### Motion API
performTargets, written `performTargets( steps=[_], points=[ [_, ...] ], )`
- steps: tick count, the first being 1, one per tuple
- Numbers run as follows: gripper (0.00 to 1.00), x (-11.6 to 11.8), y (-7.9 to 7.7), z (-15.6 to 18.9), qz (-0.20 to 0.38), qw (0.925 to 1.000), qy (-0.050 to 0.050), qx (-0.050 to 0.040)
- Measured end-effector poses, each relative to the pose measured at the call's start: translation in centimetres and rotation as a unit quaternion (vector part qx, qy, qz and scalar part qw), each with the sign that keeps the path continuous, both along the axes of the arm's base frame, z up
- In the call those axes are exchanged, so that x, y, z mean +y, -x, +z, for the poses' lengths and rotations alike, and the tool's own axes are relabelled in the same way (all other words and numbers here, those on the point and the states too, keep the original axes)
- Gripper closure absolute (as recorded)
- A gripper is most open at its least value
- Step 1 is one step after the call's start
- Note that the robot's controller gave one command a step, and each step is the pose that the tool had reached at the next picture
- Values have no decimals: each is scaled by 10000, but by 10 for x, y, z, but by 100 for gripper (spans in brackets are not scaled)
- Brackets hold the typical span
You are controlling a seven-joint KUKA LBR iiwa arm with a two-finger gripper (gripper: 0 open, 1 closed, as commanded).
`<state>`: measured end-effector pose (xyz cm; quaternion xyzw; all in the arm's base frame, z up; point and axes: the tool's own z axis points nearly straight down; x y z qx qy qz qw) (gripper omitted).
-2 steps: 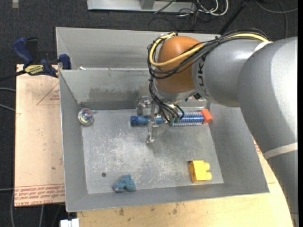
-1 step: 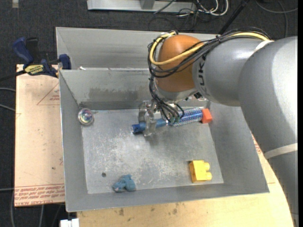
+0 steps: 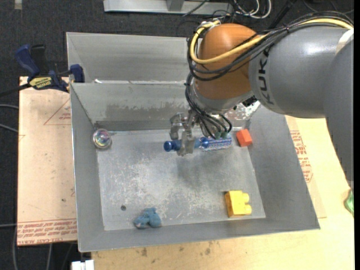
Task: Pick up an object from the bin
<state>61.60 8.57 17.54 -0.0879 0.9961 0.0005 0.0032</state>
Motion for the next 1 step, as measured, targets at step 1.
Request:
performTargets(
  steps=[1],
  points=[
    [100, 0, -4, 62, -16, 10000, 1, -15]
  ],
)
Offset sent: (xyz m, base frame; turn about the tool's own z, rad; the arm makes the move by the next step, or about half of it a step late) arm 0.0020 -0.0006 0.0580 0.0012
